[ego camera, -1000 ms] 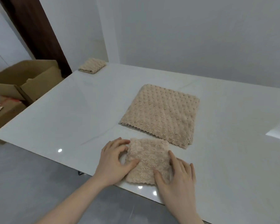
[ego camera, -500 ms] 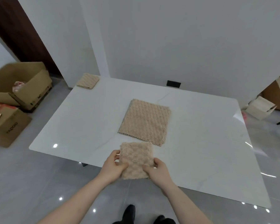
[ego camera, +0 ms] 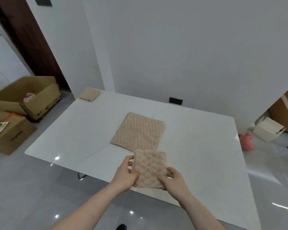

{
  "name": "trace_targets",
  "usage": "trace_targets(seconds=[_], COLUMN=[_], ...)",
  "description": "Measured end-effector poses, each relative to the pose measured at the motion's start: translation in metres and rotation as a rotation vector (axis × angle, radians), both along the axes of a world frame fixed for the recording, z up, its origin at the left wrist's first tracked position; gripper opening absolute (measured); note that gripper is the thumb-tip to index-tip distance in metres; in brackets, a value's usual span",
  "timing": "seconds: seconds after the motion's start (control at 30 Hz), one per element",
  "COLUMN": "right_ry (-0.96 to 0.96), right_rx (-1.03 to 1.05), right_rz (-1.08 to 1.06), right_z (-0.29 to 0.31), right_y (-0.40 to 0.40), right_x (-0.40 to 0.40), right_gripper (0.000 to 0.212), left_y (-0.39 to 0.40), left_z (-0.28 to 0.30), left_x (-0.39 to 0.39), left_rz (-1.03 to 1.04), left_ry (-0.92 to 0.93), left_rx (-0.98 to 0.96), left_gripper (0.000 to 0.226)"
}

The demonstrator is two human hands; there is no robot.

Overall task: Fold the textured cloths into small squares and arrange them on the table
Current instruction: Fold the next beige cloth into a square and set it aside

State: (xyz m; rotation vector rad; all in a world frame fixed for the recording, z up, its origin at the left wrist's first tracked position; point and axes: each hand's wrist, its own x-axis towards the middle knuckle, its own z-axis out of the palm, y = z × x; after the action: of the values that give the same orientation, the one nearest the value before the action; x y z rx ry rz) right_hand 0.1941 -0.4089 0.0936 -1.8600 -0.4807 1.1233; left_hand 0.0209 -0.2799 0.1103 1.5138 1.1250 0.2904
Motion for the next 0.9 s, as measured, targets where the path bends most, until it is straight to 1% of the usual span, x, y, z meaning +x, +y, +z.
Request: trace_targets(seconds=[0.13,0.23,0.37,0.47,0.53,0.67,0.77,0.9], right_ry=[-0.011,0.000,0.003,0.011,0.003,-0.006,0.010,0.037], right_rx=[0.009,-0.007,-0.021,-0.015,-0.011,-0.010,-0.022,-0.027], right_rz=[0.033,0.074,0.168,0.224,0.215,0.156,0.094,0.045], right_z=[0.006,0.010,0.013,0.015,0.015,0.016,0.012,0.011], right_y=[-0.049,-0.072,-0.078,-0.076,-0.077,-0.088,-0.100,-0.115], right_x=[0.050,0.074,0.089,0.099,0.111,0.145,0.173,0.201], right_gripper=[0.030,0.030,0.033,0.038,0.040,0.034,0.033,0.028], left_y=[-0.059,-0.096,-0.120,-0.122,-0.119,-0.113,-0.115,-0.125], left_z=[0.010,0.017,0.022,0.022,0.021,0.015,0.012,0.015], left_x=[0.038,0.058,0.067,0.075,0.085,0.120,0.152,0.188], left_rz=[0.060,0.079,0.112,0.142,0.137,0.071,0.006,-0.015], left_ry=[-0.001,0.001,0.044,0.057,0.057,0.040,0.018,0.008], left_rx=[0.008,0.019,0.023,0.016,0.009,-0.008,-0.019,-0.026], left_gripper=[0.050,0.051,0.059,0.059,0.060,0.062,0.060,0.060])
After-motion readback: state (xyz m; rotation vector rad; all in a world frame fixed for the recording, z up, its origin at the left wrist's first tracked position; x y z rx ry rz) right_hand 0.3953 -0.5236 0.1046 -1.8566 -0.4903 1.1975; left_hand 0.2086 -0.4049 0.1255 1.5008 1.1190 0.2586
